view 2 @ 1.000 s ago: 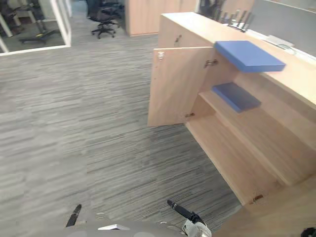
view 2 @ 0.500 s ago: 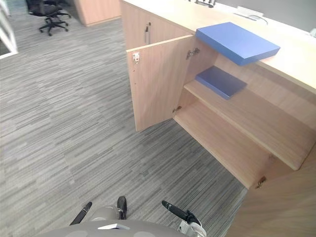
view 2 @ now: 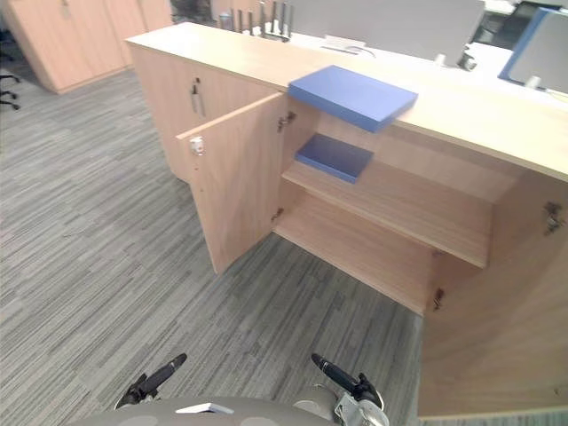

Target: Walk over to the cabinet, pick up the folder, carry it to the office cabinet, place the folder inside the office cabinet, then close the office cabinet door

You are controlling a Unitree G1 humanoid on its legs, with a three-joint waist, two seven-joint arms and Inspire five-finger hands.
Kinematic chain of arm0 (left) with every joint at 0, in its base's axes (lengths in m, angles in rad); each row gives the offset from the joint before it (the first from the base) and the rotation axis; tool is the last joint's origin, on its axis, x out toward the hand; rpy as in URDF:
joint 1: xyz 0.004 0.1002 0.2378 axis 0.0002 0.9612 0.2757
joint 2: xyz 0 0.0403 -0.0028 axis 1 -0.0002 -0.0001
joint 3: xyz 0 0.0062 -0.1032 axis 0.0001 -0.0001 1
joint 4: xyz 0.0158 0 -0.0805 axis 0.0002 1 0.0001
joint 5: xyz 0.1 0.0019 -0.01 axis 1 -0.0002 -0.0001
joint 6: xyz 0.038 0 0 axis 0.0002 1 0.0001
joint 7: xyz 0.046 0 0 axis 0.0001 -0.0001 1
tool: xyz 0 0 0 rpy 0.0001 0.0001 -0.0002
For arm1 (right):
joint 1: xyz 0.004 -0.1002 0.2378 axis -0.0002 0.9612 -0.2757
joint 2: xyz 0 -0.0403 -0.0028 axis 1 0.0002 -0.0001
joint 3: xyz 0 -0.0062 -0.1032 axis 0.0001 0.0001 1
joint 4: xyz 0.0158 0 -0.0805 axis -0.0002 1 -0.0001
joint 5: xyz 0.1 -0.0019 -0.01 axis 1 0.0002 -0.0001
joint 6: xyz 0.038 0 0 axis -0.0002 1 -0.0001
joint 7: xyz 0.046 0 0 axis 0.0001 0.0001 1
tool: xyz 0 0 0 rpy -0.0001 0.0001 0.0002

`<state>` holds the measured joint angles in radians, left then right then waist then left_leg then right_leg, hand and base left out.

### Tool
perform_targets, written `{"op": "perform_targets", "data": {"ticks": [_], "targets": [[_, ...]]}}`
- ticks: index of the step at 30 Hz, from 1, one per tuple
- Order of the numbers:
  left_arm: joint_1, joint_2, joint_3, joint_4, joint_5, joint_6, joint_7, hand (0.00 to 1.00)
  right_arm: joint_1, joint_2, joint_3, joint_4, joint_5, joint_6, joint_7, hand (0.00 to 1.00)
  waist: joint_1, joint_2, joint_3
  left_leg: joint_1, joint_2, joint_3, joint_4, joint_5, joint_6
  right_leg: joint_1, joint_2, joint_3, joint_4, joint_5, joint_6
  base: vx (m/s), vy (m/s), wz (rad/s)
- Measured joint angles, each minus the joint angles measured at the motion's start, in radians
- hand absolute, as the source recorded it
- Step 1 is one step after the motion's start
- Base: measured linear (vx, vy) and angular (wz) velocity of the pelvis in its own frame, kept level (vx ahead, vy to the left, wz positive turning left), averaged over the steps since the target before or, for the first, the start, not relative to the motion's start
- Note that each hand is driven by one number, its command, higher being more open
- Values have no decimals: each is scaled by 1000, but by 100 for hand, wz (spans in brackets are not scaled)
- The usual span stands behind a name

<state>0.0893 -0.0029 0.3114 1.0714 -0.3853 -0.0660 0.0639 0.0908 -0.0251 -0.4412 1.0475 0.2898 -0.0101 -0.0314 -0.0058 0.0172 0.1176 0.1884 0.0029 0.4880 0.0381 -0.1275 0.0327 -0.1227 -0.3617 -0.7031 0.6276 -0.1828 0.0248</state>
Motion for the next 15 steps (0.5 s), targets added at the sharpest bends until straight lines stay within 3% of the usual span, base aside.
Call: {"op": "perform_targets", "data": {"ticks": [3,4,6,8,12,14,15], "targets": [[-11,6,13,-4,12,-4,2,100,12,16,1,-4,13,1,0,100,-4,-35,16,31,6,34,6,-41,-40,-2,33,-28,-207,30,-25,125,-193,-43],[-12,1,13,-7,44,-5,2,100,16,15,0,-4,15,3,-1,100,-8,-38,10,33,25,36,11,-51,-59,5,62,-34,-235,80,-68,230,-215,-14],[-13,-9,13,-14,68,-4,-2,100,13,10,1,-10,9,2,0,100,-14,-26,10,31,55,42,1,-45,-87,13,111,-48,-276,74,-71,257,-203,-15],[-3,-18,22,-23,85,-1,-8,100,11,16,4,-22,6,5,0,100,-17,-17,10,43,106,66,-29,-17,-129,25,193,-54,-330,66,-84,267,-215,-23],[-1,-16,65,-23,114,4,-21,100,12,45,22,-41,-9,4,3,100,-21,-29,-3,86,172,96,-31,-13,-152,71,290,-45,-391,32,-92,160,-157,-20],[0,-7,93,-25,118,4,-24,100,10,62,13,-41,-9,3,5,100,-19,-47,-17,64,221,98,89,-40,-165,95,329,-22,-429,21,-92,137,-114,-27],[3,-3,114,-25,117,4,-21,100,12,64,13,-38,-8,5,9,100,-17,-54,-27,25,270,83,246,-72,-157,125,353,1,-465,23,-90,202,-135,-59]]}}
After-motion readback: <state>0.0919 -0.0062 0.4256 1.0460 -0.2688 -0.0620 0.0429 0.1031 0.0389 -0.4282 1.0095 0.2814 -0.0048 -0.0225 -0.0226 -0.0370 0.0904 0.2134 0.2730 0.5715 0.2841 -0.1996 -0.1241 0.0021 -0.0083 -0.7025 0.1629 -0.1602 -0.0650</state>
